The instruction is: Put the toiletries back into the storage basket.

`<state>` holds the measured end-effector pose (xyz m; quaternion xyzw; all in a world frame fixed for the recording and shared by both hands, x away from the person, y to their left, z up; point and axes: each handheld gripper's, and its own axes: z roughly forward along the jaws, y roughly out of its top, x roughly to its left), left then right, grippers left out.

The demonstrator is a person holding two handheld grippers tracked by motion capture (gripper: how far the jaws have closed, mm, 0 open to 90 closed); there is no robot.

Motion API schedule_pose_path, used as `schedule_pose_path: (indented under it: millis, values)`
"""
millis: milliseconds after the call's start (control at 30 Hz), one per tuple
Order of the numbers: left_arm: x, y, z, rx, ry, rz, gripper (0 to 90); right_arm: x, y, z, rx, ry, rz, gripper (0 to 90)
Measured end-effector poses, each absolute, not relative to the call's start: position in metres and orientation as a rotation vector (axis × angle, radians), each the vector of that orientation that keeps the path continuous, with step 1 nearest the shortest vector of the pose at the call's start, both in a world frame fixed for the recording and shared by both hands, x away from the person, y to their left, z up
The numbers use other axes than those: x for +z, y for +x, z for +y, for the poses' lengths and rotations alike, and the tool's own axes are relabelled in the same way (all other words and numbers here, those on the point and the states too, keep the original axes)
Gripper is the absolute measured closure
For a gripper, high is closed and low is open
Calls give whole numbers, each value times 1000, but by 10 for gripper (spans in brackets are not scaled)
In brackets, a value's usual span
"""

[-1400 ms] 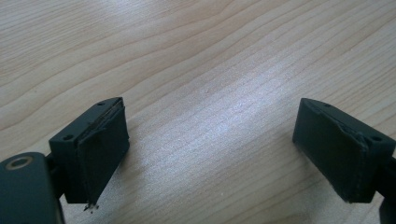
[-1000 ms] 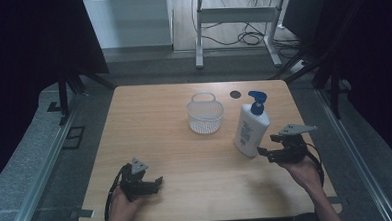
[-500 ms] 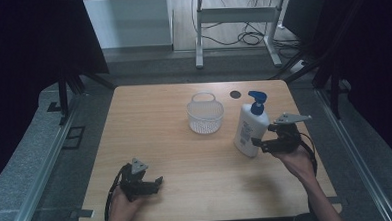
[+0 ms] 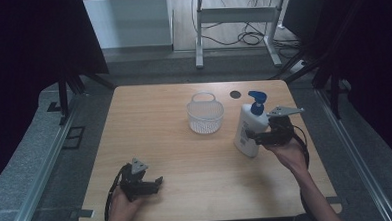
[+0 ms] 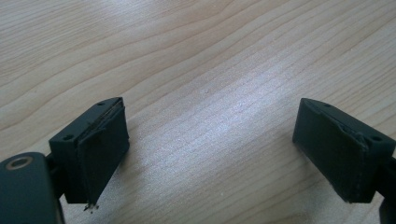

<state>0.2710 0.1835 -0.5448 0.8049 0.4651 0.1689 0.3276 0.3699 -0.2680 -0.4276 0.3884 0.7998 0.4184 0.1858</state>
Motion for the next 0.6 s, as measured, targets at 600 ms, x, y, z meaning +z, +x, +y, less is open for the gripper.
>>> schedule_pose_path:
  millis: [600]
  values:
    - [-545,271,184,442,2108,1218,101,-428,378,-262,1188,1101,2239,344]
